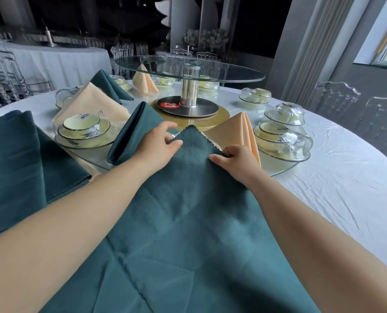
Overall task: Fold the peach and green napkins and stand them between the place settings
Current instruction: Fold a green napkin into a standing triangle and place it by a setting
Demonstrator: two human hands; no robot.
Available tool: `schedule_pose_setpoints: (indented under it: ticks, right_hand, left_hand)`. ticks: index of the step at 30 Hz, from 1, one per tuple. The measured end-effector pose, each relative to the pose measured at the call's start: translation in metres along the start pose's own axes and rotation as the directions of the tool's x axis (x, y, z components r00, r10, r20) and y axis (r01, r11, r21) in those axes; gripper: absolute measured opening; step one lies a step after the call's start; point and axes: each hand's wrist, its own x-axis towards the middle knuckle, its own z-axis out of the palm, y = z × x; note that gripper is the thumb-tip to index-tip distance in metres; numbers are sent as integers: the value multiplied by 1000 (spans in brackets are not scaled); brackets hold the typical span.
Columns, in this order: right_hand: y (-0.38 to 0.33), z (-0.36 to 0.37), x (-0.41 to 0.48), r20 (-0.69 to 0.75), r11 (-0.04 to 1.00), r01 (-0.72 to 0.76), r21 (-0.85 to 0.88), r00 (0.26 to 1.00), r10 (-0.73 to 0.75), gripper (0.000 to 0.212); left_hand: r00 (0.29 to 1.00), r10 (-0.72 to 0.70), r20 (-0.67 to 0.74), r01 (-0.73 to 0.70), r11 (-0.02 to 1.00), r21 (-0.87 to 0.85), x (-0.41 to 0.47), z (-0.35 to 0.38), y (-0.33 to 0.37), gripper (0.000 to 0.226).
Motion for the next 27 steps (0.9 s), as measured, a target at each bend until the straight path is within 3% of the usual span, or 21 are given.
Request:
schedule_pose_setpoints:
  ticks: [3, 5, 7, 10, 13, 15, 18, 22, 25, 27]
  right_hand:
    - [2, 2, 1, 3, 1000, 3, -10, 1000, -3, 48]
    - [3, 3, 0, -13, 1000, 10, -17, 1000, -10, 48]
    - [3, 4, -1, -25, 999, 11, -45, 1000, -12, 47]
    - [0, 3, -6, -24, 994, -12, -110, 1000, 9, 36]
    - [-1, 0, -23, -115, 989, -28, -144, 993, 11, 27]
    - [-2, -4, -49, -180, 981, 40, -188, 981, -75, 26]
    - [0, 7, -112, -74, 945, 205, -255, 970, -231, 25]
    - [9, 35, -186, 37, 812, 455, -366, 879, -476, 30]
    - [28, 38, -204, 112, 797, 435, -419, 896, -430, 41]
    - [40, 26, -207, 135, 802, 347, -485, 937, -324, 64]
  left_hand:
    - [987, 155, -32, -146, 972, 186, -32, 0, 1, 42]
    - [956, 267, 121, -291, 914, 282, -70, 3, 3, 56]
    - [920, 232, 316, -345, 860, 375, -108, 9, 2, 68]
    - [884, 66, 463, -304, 834, 461, -142, 22, -7, 52]
    - [883, -22, 470, -267, 799, 539, -147, 28, -17, 54]
    - [885, -47, 463, -247, 796, 552, -146, 32, -21, 53]
    - [882, -61, 466, -253, 774, 580, -146, 34, -19, 52]
    - [887, -79, 455, -248, 749, 614, -146, 35, -16, 48]
    - [885, -92, 456, -243, 744, 622, -147, 35, -14, 47]
    - [884, -89, 458, -242, 751, 614, -148, 35, -13, 46]
